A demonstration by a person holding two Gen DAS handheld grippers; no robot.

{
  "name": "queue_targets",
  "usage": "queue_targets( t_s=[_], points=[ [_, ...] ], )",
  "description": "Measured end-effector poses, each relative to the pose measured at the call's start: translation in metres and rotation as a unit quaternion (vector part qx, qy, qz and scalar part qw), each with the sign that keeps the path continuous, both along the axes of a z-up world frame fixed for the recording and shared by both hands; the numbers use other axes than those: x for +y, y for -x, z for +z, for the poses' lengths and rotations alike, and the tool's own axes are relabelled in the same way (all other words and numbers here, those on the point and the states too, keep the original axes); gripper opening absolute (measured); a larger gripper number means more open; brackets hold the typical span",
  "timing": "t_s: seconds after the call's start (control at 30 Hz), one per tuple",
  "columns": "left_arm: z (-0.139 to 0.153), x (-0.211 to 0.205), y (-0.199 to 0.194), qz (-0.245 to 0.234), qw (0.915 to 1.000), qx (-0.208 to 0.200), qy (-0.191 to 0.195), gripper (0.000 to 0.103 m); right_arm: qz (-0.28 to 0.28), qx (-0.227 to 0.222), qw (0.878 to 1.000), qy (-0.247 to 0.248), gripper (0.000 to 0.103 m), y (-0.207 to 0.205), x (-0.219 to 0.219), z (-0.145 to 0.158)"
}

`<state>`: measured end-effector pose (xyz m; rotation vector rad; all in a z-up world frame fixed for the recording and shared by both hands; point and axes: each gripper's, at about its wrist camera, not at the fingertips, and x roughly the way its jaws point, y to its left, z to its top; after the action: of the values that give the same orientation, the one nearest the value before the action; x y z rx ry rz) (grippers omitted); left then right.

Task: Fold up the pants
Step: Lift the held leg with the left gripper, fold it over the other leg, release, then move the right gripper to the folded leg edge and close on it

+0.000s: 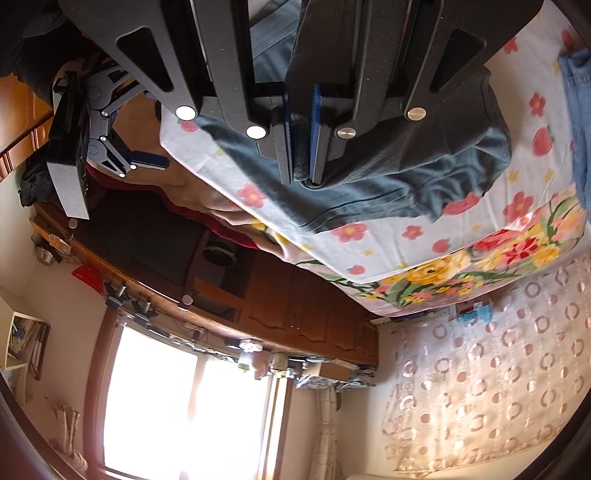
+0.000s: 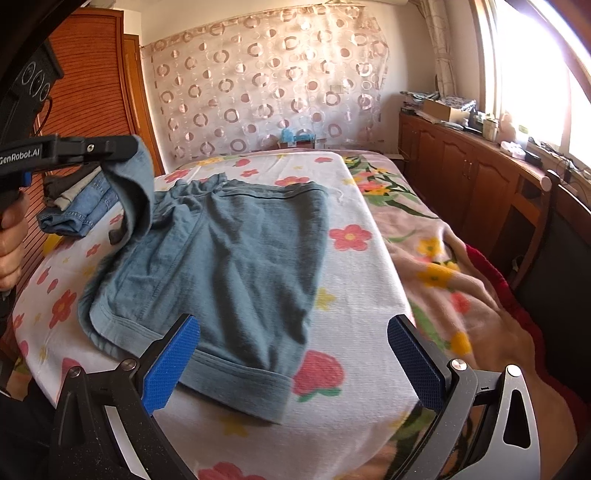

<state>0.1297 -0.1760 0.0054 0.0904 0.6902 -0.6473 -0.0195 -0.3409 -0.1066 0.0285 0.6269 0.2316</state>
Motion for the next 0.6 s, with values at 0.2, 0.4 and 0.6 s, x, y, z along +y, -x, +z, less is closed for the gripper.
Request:
queue_targets(
  t_s=[0.2, 0.4, 0.6],
  points=[
    [-0.011, -0.01, -0.004, 0.003, 0.9999, 0.007, -0.014, 0.01, -0.009, 0.0, 1.0, -0.004, 0.101, 0.001, -0.004, -0.003],
    [-0.021, 0.002, -0.003, 0.034, 0.9989, -0.003, -0.031, 0.049, -0.012, 0.005, 1.0, -0.006, 0.101, -0.001, 0.0, -0.005],
    [-0.034, 0.03, 0.001, 0.052, 0.998, 0.011, -0.033, 0.075, -0.008, 0.002, 1.0, -0.005, 0.101, -0.004, 0.002, -0.002]
  ],
)
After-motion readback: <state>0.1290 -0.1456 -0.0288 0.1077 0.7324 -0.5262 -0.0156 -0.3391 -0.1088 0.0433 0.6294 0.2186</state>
